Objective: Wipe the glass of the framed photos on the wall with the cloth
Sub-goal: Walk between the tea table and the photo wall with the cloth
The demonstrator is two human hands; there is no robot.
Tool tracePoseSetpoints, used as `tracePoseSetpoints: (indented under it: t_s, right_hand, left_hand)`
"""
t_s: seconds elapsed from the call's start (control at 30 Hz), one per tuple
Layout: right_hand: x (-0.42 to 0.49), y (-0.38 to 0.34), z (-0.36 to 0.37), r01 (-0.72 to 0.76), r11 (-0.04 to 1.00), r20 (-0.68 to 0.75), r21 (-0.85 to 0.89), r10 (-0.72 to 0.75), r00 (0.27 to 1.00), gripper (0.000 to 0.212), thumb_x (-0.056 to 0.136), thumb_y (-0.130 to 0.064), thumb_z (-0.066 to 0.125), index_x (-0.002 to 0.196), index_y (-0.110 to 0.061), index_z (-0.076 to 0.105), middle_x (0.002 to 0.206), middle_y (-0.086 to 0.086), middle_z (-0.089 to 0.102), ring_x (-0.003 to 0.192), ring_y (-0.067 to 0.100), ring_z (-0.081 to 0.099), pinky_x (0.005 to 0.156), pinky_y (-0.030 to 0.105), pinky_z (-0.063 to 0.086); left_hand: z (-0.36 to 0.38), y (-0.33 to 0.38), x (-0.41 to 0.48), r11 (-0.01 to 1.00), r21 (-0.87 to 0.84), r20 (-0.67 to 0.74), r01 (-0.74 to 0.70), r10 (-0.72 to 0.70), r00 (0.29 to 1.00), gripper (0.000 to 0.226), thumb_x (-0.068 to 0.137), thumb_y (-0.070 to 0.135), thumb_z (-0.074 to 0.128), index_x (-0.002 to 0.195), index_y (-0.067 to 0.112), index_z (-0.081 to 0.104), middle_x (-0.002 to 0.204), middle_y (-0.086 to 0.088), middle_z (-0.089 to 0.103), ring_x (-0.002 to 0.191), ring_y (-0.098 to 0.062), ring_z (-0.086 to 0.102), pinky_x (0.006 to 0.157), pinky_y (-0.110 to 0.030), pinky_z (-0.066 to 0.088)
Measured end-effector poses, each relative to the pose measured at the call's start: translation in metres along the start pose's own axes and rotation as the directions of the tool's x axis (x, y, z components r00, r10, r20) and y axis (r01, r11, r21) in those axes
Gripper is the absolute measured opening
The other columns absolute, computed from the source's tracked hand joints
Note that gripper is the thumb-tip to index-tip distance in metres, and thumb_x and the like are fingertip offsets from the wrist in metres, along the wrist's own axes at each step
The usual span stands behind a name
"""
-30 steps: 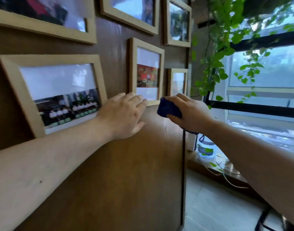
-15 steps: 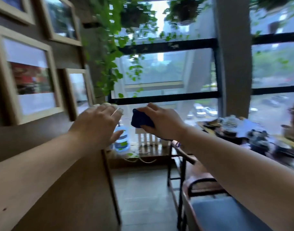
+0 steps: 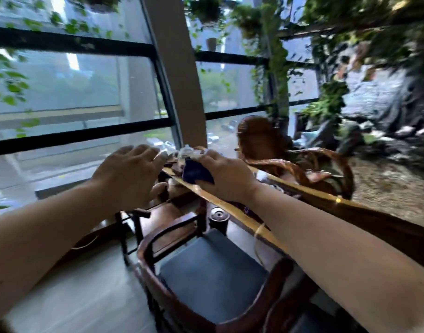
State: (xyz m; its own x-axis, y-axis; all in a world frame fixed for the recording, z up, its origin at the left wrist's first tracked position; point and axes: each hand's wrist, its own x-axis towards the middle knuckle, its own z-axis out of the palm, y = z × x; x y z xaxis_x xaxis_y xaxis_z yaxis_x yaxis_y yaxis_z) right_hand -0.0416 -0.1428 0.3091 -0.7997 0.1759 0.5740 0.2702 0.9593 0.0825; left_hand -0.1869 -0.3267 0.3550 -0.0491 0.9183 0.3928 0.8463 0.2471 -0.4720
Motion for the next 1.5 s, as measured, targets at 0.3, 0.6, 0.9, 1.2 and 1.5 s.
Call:
tracePoseSetpoints:
  t_s: [0.3, 0.6, 0.9, 1.2, 1.5]
  right_hand:
    - [-0.136, 0.130, -0.047, -0.226, 0.970, -0.029, -0.086, 0.224, 0.974, 0.052, 0.082, -0.041, 0.062, 0.126, -0.016, 0.052, 0.118, 0.007, 0.058, 0.096, 0.029, 0.062, 0.070, 0.041, 0.054]
    - [-0.275, 0.240, -0.061, -0.439, 0.893, -0.027, -0.097, 0.439, 0.898, 0.054, 0.080, -0.041, 0.065, 0.128, -0.020, 0.052, 0.112, 0.001, 0.059, 0.088, 0.025, 0.063, 0.061, 0.029, 0.045]
    - [-0.392, 0.276, -0.030, -0.637, 0.757, 0.109, -0.145, 0.652, 0.751, 0.054, 0.084, -0.044, 0.060, 0.131, -0.021, 0.048, 0.114, -0.001, 0.055, 0.086, 0.024, 0.062, 0.061, 0.039, 0.053]
    - [-0.505, 0.301, 0.056, -0.690, 0.657, 0.285, -0.304, 0.754, 0.592, 0.050, 0.082, -0.044, 0.062, 0.126, -0.022, 0.052, 0.107, -0.002, 0.058, 0.070, 0.029, 0.062, 0.052, 0.027, 0.036]
    - [-0.554, 0.331, 0.128, -0.748, 0.566, 0.318, -0.347, 0.821, 0.473, 0.050, 0.087, -0.047, 0.055, 0.131, -0.025, 0.046, 0.118, -0.002, 0.054, 0.074, 0.025, 0.056, 0.055, 0.030, 0.033]
  left_hand:
    - [-0.009, 0.153, 0.126, 0.952, -0.061, -0.092, -0.299, 0.293, 0.952, 0.063, 0.083, 0.052, 0.046, 0.128, 0.009, 0.045, 0.127, -0.013, 0.057, 0.118, -0.032, 0.052, 0.096, -0.045, 0.045]
    - [0.003, 0.315, 0.212, 0.867, -0.177, -0.156, -0.466, 0.443, 0.883, 0.069, 0.086, 0.055, 0.041, 0.139, 0.011, 0.034, 0.139, -0.009, 0.048, 0.128, -0.028, 0.043, 0.105, -0.042, 0.039]
    - [0.060, 0.435, 0.235, 0.746, -0.340, -0.163, -0.572, 0.553, 0.817, 0.071, 0.083, 0.057, 0.044, 0.139, 0.014, 0.033, 0.140, -0.007, 0.047, 0.130, -0.027, 0.040, 0.105, -0.043, 0.037]
    - [0.142, 0.522, 0.217, 0.634, -0.463, -0.109, -0.620, 0.653, 0.749, 0.065, 0.083, 0.055, 0.049, 0.132, 0.013, 0.041, 0.134, -0.006, 0.051, 0.125, -0.025, 0.044, 0.101, -0.042, 0.041]
    - [0.202, 0.567, 0.215, 0.605, -0.533, -0.073, -0.591, 0.663, 0.745, 0.059, 0.082, 0.054, 0.049, 0.125, 0.015, 0.047, 0.127, -0.006, 0.057, 0.121, -0.026, 0.048, 0.095, -0.044, 0.045]
